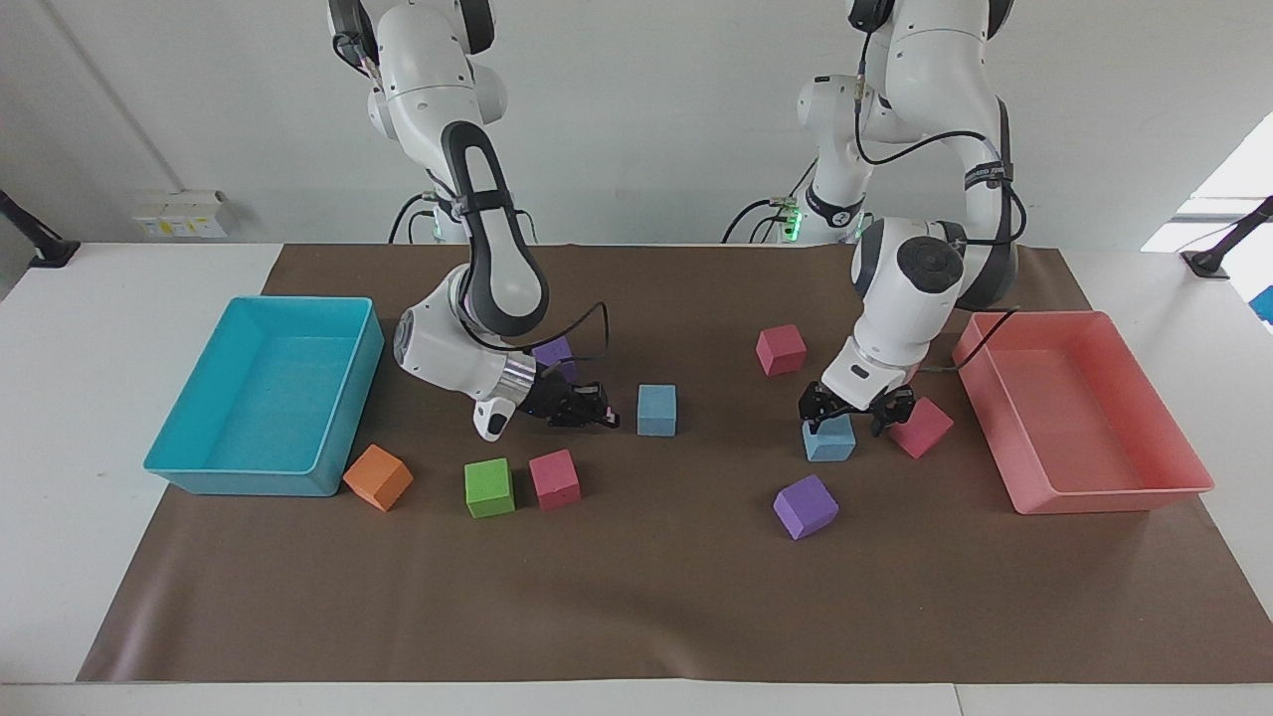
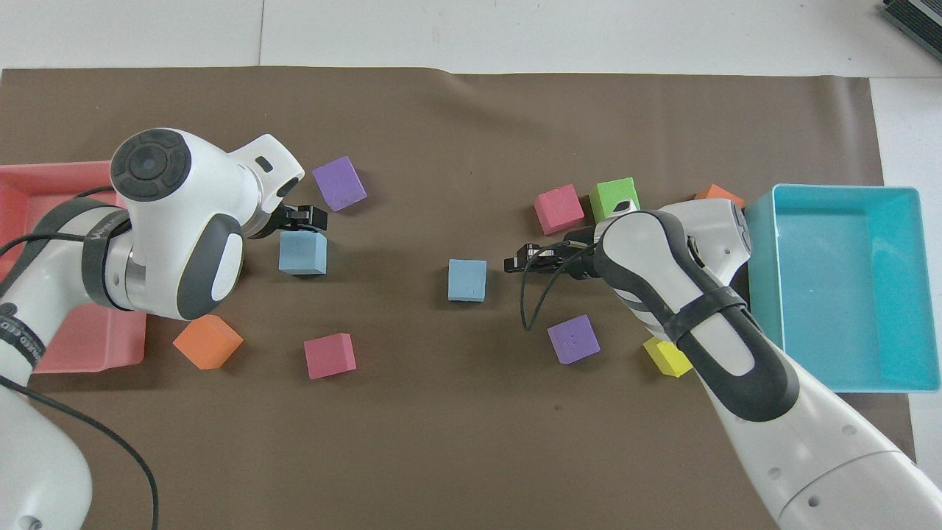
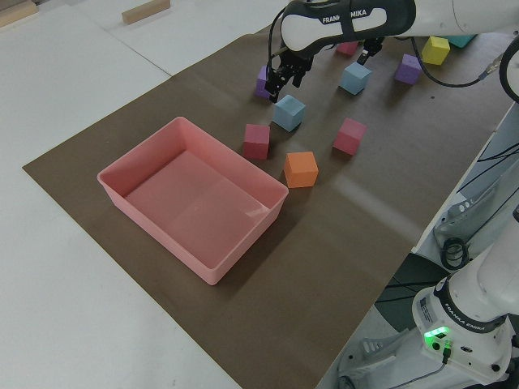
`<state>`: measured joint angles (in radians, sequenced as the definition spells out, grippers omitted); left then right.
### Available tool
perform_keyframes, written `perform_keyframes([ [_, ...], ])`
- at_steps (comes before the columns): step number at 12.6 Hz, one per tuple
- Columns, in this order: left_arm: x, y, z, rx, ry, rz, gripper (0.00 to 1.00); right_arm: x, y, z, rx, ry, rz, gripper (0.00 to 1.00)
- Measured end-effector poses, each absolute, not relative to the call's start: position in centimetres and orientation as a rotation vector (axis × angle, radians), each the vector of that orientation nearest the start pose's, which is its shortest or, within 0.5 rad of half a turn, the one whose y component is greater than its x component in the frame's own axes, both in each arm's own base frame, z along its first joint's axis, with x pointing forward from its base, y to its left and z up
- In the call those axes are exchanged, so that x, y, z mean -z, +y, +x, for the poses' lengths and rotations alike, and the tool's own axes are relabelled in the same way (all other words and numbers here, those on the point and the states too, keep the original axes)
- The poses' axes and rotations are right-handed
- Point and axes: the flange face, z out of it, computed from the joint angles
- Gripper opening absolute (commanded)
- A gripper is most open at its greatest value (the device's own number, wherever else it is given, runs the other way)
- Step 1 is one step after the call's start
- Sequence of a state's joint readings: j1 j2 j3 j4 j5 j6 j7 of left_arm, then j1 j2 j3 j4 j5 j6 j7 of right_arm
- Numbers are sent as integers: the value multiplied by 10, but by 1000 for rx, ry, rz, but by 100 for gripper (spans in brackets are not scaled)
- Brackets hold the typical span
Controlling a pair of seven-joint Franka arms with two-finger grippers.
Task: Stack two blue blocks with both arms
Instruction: 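Grasp the other light blue cube with the left gripper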
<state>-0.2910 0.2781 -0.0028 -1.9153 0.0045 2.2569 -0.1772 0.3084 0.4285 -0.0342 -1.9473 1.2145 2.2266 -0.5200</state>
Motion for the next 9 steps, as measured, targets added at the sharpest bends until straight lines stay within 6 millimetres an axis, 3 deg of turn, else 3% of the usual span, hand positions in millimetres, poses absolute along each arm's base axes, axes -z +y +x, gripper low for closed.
perform_keyframes([
  [9, -323, -175, 586, 103, 180, -3146, 100, -251, 195, 578, -13, 80, -2240, 0],
])
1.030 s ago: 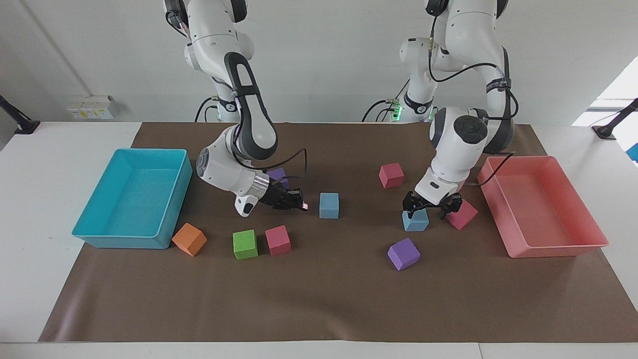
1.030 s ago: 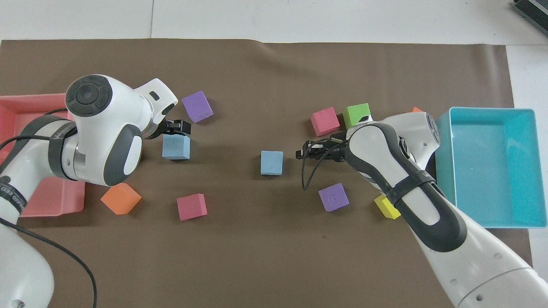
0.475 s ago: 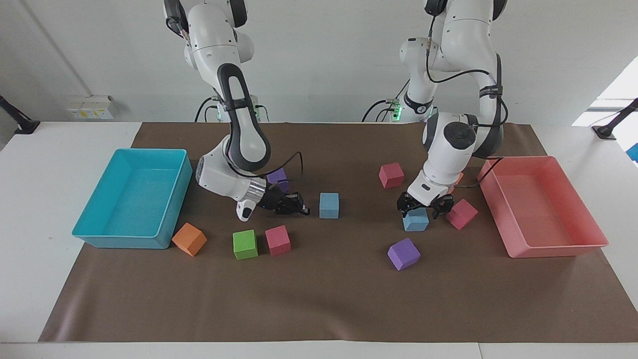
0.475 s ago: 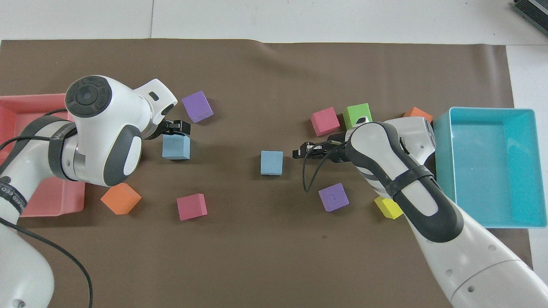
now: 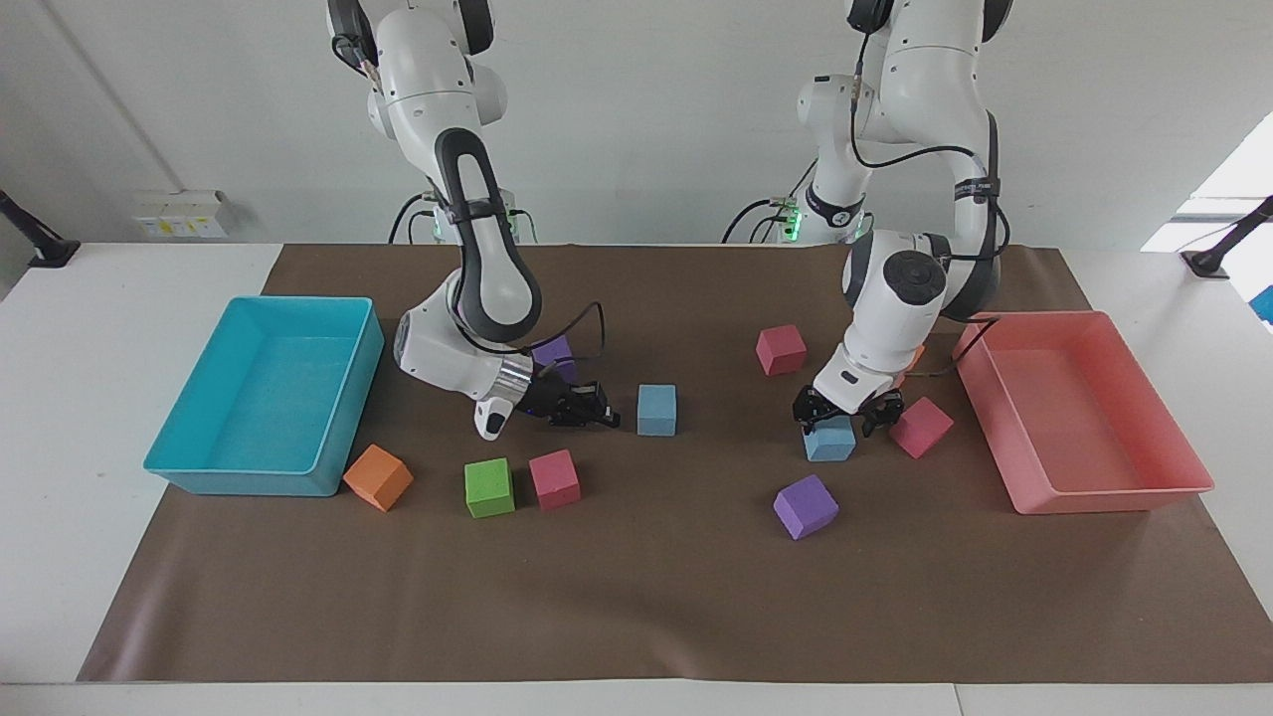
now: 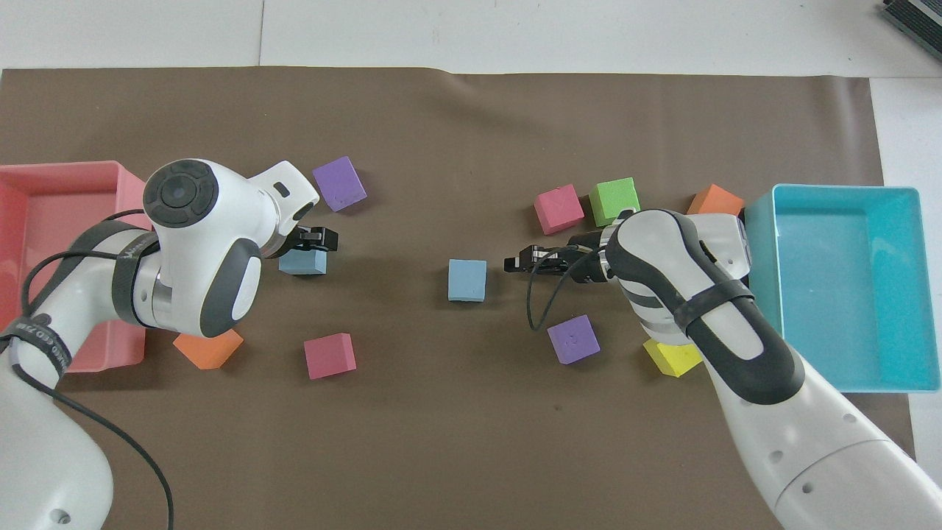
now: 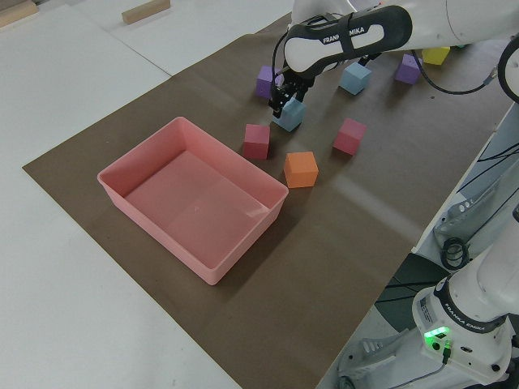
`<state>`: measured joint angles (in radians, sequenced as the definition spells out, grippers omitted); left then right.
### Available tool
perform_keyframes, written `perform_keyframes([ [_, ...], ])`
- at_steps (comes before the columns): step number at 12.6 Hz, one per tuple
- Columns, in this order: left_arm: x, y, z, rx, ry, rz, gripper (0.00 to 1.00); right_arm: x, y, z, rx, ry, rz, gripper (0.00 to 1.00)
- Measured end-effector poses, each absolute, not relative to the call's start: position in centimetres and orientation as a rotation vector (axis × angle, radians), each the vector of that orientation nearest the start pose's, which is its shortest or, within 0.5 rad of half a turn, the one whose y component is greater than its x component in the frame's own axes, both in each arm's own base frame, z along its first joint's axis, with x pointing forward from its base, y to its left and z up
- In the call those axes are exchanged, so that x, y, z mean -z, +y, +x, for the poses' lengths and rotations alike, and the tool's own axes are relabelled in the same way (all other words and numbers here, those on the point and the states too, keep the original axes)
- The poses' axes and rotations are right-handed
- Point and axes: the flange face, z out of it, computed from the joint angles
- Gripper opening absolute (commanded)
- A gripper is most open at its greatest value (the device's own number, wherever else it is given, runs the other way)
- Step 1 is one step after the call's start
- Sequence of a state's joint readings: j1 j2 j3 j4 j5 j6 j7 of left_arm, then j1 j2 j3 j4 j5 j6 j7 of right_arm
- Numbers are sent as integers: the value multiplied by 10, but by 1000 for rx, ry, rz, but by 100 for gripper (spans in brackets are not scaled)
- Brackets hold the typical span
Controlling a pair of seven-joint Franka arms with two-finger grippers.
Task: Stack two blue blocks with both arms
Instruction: 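Grasp the other light blue cube with the left gripper, then carry the held cube with the left gripper over the center cube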
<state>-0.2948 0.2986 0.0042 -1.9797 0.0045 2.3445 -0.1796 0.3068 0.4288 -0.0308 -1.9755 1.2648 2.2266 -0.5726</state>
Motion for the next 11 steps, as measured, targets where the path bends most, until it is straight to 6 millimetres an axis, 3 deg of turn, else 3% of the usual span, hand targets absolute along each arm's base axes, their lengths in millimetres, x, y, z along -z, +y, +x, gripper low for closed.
perform_keyframes([
  [3, -316, -177, 588, 108, 179, -3147, 100, -251, 195, 578, -14, 80, -2240, 0],
  [4, -316, -177, 588, 108, 179, -3147, 93, -251, 195, 578, -14, 80, -2240, 0],
  [5, -316, -177, 588, 108, 178, -3147, 63, -251, 195, 578, -14, 80, -2240, 0],
  [6, -316, -177, 588, 108, 178, -3147, 25, -250, 195, 578, -14, 80, -2240, 0],
  [7, -316, -177, 588, 108, 177, -3147, 2, -250, 195, 578, -14, 80, -2240, 0],
  [11, -317, -177, 588, 108, 170, -3148, 0, -250, 195, 578, -14, 80, -2240, 0],
])
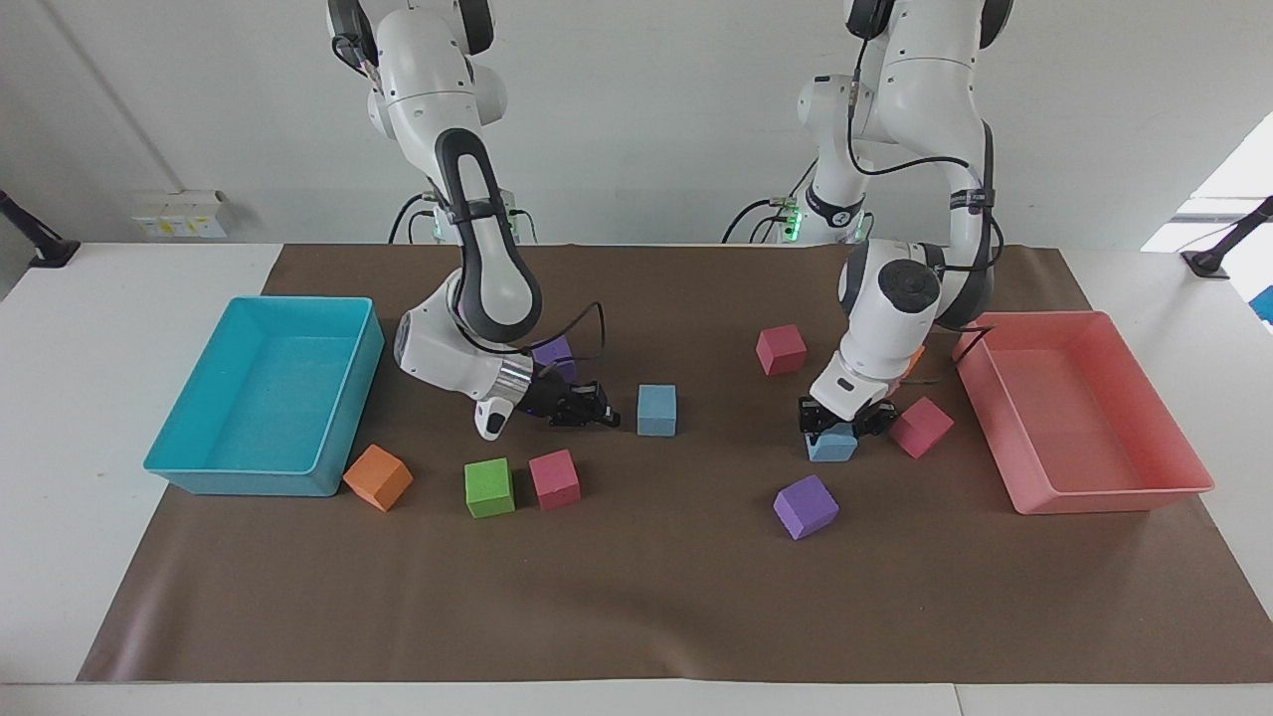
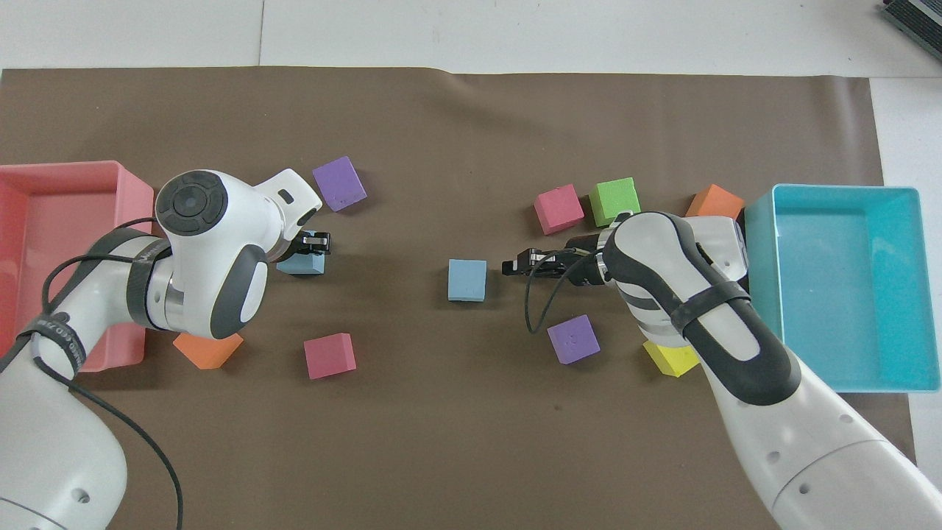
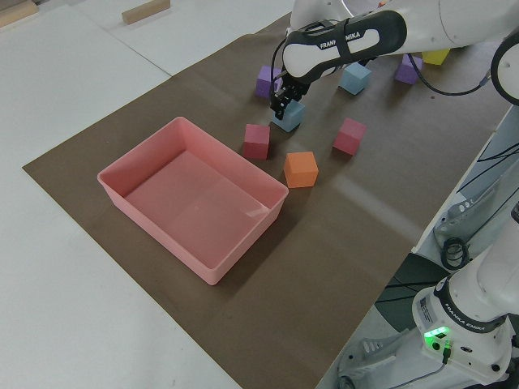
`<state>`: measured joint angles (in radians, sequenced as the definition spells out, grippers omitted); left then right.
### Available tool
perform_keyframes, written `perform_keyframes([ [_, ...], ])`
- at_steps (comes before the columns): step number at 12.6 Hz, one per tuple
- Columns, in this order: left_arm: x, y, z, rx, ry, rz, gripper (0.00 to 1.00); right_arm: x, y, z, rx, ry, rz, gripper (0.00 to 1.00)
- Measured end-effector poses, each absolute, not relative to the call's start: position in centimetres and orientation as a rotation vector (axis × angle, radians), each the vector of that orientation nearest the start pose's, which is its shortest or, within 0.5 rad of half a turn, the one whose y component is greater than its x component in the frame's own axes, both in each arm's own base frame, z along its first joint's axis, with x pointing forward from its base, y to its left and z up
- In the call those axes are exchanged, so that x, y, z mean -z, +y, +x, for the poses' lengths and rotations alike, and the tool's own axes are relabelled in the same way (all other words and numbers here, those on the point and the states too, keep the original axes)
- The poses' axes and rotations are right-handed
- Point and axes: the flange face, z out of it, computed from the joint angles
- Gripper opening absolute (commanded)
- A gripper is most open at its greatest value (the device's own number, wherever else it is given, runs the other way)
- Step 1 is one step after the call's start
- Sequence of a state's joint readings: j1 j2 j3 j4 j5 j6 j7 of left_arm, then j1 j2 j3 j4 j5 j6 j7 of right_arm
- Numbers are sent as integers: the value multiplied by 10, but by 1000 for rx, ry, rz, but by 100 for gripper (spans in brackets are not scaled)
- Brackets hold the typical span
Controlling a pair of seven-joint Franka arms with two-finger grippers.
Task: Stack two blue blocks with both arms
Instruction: 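Carry the held cube with the left gripper over the center cube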
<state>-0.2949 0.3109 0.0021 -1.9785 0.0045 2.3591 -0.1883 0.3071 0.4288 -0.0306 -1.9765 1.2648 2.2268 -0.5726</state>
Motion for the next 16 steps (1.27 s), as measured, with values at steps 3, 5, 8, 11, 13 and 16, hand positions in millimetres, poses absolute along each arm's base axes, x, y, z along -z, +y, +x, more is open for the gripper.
perform_keyframes([
  [3, -318, -177, 588, 110, 166, -3148, 0, -250, 195, 578, -14, 81, -2241, 0],
  [5, -326, -178, 591, 90, 161, -3146, 0, -250, 195, 578, -14, 81, -2241, 0],
  [8, -377, -186, 601, 41, 161, -3140, 0, -250, 195, 578, -14, 81, -2241, 0],
  [11, -410, -221, 600, 64, 203, -3131, 0, -250, 195, 578, -14, 81, -2241, 0],
  [13, -419, -257, 592, 62, 251, -3088, 0, -250, 195, 578, -14, 82, -2241, 0],
  [16, -438, -310, 585, 104, 215, -3098, 0, -250, 194, 578, -13, 83, -2241, 0],
])
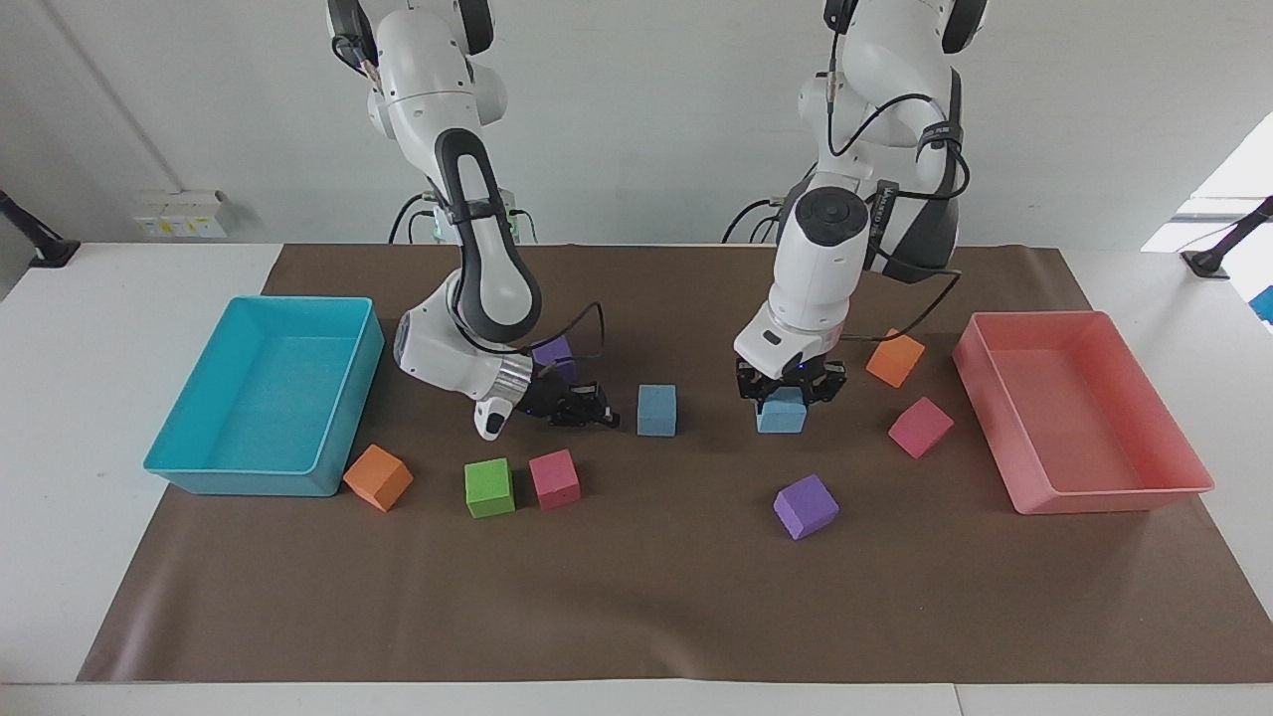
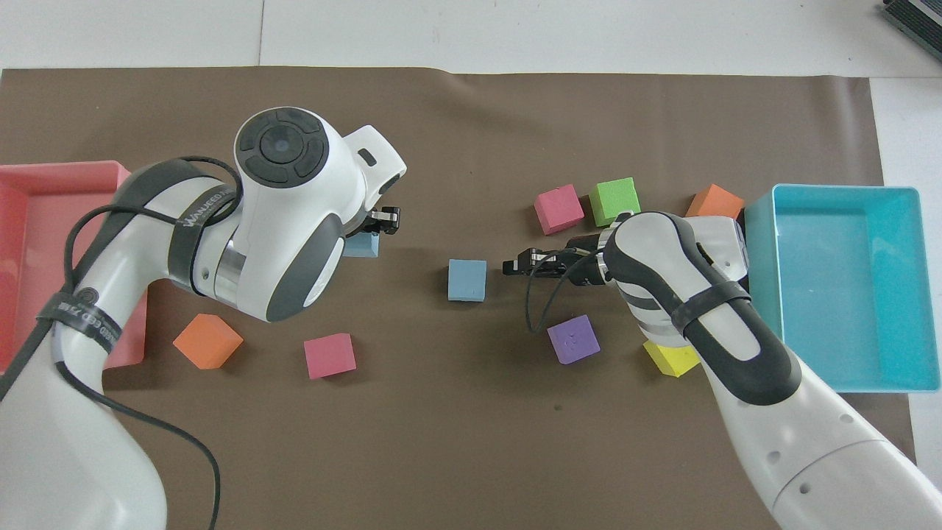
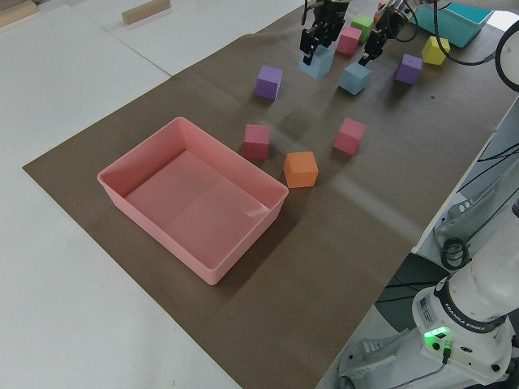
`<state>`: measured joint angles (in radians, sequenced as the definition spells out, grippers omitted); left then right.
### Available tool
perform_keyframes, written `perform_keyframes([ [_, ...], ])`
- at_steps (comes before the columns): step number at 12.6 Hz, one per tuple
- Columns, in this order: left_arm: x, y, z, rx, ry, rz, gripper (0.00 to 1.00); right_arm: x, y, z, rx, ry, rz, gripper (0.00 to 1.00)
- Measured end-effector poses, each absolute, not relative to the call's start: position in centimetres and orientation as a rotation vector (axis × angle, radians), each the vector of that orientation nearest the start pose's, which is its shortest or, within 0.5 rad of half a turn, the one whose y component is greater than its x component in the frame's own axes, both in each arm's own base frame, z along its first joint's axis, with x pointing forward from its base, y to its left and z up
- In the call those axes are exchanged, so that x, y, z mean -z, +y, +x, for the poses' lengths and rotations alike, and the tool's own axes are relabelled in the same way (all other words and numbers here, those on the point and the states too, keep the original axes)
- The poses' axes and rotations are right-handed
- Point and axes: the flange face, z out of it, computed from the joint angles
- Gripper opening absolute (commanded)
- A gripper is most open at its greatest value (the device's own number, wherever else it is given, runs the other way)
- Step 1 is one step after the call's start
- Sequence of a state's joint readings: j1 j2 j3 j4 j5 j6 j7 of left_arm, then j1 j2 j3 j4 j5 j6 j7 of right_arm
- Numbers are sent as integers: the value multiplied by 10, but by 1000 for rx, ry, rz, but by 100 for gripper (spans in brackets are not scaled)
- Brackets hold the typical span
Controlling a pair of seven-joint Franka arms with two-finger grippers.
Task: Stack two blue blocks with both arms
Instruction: 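Carry the held cube with the left gripper over the center cube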
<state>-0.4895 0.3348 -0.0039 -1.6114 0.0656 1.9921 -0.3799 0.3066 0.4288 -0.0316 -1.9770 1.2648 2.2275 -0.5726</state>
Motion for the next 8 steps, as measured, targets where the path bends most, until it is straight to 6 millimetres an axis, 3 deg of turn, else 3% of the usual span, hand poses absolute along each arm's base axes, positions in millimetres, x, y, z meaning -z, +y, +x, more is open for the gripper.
perform_keyframes([
  [5, -441, -391, 547, 120, 210, -3133, 0, -250, 194, 578, -13, 83, -2241, 0],
  [8, -449, -417, 535, 118, 200, -3185, 0, -250, 193, 578, -12, 86, -2241, 0],
])
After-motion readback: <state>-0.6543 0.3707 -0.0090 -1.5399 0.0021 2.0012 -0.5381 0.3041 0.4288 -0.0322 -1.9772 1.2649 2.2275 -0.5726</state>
